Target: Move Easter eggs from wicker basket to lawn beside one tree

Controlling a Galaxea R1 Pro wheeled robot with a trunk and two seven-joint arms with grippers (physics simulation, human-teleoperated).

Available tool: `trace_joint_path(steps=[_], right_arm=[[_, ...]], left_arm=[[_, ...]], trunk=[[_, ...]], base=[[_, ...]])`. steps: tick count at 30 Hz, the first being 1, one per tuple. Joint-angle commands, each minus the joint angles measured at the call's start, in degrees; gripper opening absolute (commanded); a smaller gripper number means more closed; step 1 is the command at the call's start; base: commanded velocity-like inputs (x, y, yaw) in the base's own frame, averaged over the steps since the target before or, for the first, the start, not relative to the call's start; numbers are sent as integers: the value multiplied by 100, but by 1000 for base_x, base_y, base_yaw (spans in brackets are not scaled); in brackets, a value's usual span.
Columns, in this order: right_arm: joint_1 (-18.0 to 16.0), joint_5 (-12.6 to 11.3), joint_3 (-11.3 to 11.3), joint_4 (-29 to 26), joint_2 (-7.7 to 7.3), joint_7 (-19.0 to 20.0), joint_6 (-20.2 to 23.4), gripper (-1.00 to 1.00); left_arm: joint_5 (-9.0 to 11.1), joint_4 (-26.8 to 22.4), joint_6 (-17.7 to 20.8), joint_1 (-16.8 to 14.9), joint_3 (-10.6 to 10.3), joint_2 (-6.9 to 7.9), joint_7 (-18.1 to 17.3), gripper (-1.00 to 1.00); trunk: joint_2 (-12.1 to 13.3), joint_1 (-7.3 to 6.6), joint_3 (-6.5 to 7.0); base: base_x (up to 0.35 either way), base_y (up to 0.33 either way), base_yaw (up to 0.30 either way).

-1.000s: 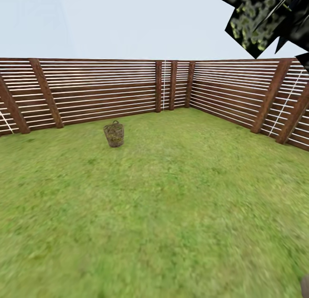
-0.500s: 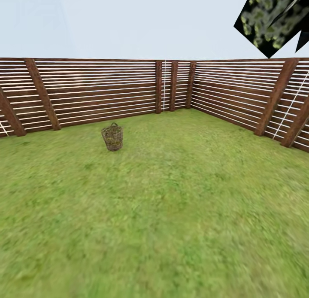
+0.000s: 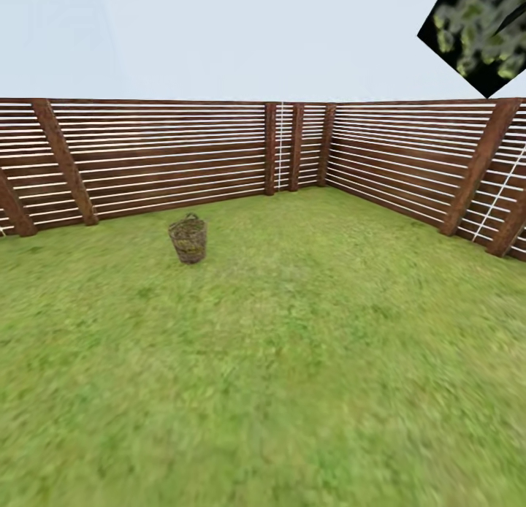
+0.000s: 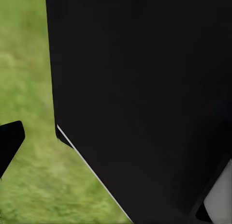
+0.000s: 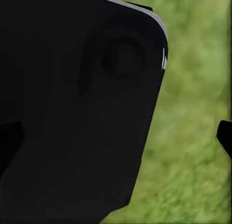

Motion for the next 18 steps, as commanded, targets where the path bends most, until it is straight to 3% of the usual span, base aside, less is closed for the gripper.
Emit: trace_joint_path(steps=[1,18], right_arm=[[-3,36,15,7,-2,3,-14,100],[-3,22,7,20,-2,0,-14,100]], left_arm=[[1,-3,7,-1,43,-2,7,100],[1,-5,12,-1,43,4,8,100]], trunk=[[-2,3,-5],[-2,3,-5]], base=[[332,0,0],[332,0,0]])
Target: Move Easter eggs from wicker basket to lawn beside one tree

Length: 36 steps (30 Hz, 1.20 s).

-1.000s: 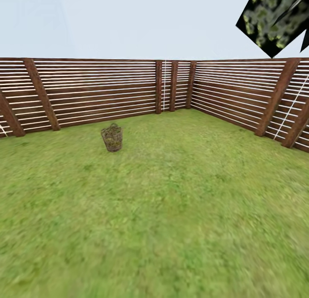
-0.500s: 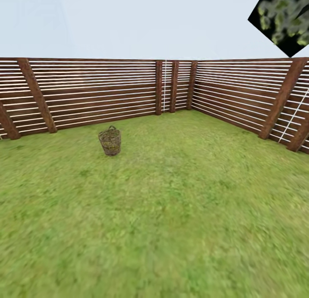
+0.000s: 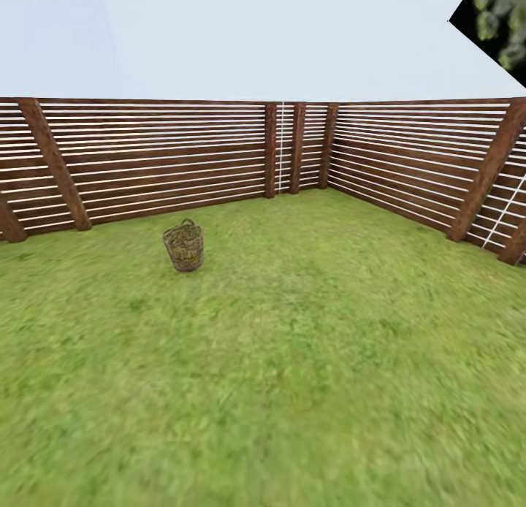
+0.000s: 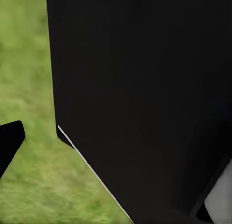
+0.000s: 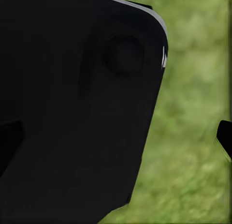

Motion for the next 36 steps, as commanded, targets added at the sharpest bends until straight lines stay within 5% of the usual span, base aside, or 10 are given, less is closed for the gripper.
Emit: trace_joint_path(steps=[1,36], right_arm=[[-3,41,14,4,-2,3,-14,100],[-3,-6,4,4,-3,0,-35,100]], left_arm=[[1,-5,9,-1,43,-1,5,100],[61,-5,9,-1,57,19,-2,100]], trunk=[[-2,3,-5],[-2,3,-5]], base=[[332,0,0],[332,0,0]])
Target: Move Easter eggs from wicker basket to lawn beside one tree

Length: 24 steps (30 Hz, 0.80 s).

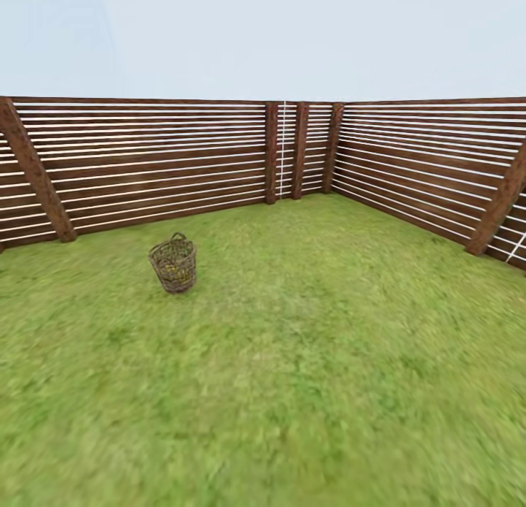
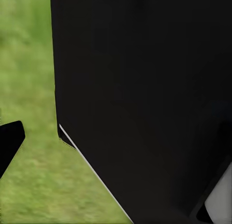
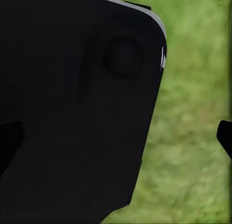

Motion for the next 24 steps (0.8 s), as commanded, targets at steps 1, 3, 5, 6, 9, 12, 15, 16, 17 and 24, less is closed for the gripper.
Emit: trace_joint_path(steps=[1,3,5,6,9,12,15,16,17,24], right_arm=[[-3,38,18,4,-9,1,-13,100],[-3,39,18,5,-14,0,-8,100],[-3,39,18,5,-12,-4,-5,100],[-3,39,18,5,-11,-6,-2,100],[-3,41,18,5,-12,2,25,100],[-3,20,16,5,-3,2,36,100],[-3,-6,-3,-1,-8,1,40,100],[-3,-6,-2,0,-8,1,40,100],[-3,-4,-1,3,-7,0,40,100],[-3,-5,0,5,-13,0,34,100]], left_arm=[[4,-5,10,-1,41,-2,6,100],[6,-10,9,-1,39,-2,6,100],[3,-12,9,-1,45,-4,6,100],[1,-13,5,-1,43,-9,6,100],[0,-13,2,-1,39,-13,6,100],[0,-13,2,-1,39,-14,6,100],[-1,-13,1,-1,38,-12,6,100],[-1,-13,1,-1,38,-13,6,100],[-1,-13,1,-1,38,-16,6,100],[-1,-13,1,-1,38,-20,6,100]], trunk=[[-2,3,-5],[-2,3,-5],[-2,3,-5],[-2,3,-5],[-2,3,-5],[-2,3,-5],[-2,3,-5],[-2,3,-5],[-2,3,-5],[-2,3,-5]], base=[[332,0,0],[332,0,0],[332,0,0],[332,0,0],[332,0,0],[332,0,0],[332,0,0],[332,0,0],[332,0,0],[332,0,29]])
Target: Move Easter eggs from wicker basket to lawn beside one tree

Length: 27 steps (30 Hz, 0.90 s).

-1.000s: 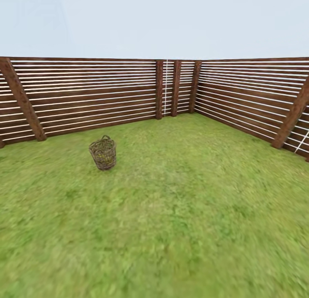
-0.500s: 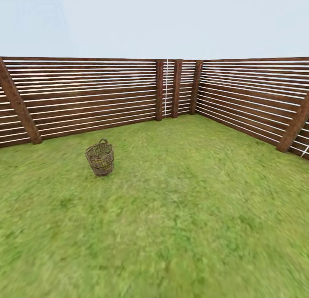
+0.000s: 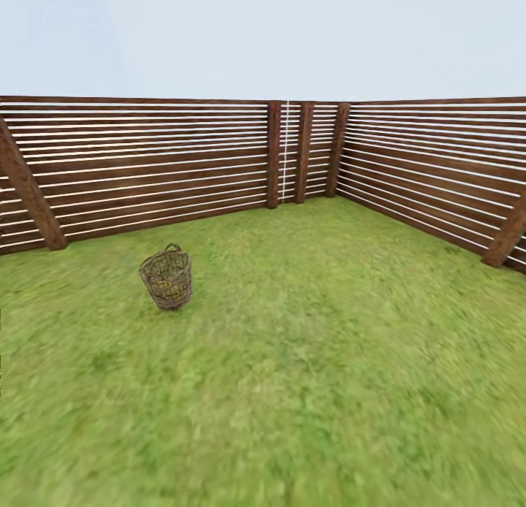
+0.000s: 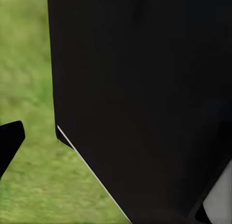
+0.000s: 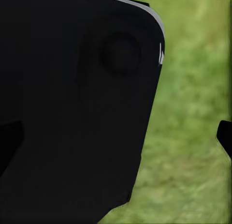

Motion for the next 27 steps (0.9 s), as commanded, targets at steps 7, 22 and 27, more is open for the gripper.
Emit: trace_joint_path(steps=[7,22,27], right_arm=[[-2,23,24,3,-1,-2,-17,100],[-2,23,24,3,9,-26,-16,100],[-2,23,24,3,4,-34,-16,100]], left_arm=[[6,-3,8,-2,43,4,6,100],[6,5,8,-2,43,3,6,100],[6,5,9,-2,43,0,7,100]], trunk=[[-2,3,-5],[-2,3,-5],[-2,3,-5]], base=[[332,0,134],[332,0,4],[332,0,0]])
